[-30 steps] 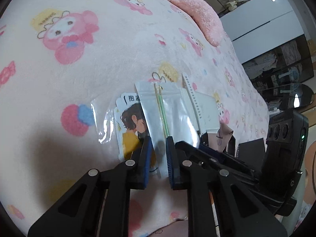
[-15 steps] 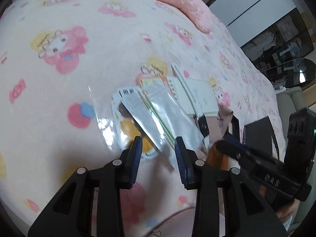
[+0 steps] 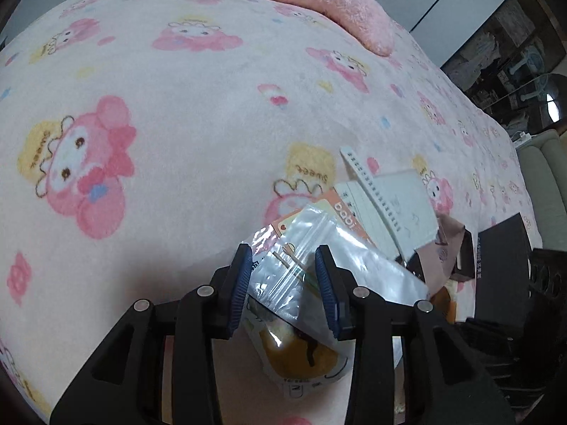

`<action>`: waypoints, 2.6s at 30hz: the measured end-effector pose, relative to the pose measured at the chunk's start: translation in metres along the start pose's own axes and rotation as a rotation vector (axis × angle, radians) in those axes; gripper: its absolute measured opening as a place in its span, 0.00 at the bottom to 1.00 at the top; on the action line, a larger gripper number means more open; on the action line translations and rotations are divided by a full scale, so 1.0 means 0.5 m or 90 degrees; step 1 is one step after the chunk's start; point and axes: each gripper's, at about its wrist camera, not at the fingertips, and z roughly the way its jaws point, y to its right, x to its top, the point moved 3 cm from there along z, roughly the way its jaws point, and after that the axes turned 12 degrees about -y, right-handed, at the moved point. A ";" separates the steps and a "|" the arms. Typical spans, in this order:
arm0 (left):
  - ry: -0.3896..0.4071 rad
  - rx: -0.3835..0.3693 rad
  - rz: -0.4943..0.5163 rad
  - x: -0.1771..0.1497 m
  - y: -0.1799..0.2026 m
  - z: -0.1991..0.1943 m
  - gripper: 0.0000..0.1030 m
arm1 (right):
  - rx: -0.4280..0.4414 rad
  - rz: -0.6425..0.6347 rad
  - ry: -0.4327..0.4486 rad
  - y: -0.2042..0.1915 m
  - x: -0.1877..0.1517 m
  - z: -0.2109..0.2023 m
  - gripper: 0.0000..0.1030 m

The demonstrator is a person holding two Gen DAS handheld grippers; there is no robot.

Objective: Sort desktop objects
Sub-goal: 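Lift the toothpick bag and carry it over the black box, then lower the bag onto the plush toys and open the right gripper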

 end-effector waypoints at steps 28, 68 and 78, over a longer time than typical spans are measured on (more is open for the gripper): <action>-0.006 -0.175 -0.090 -0.050 0.010 -0.012 0.38 | -0.045 -0.064 0.062 -0.005 0.096 0.006 0.36; -0.124 -0.266 0.248 -0.245 0.791 0.037 0.36 | -0.042 0.130 0.272 0.422 -0.382 -0.480 0.33; -0.181 -0.157 0.299 -0.253 0.908 0.165 0.36 | -0.003 0.250 0.271 0.599 -0.415 -0.456 0.33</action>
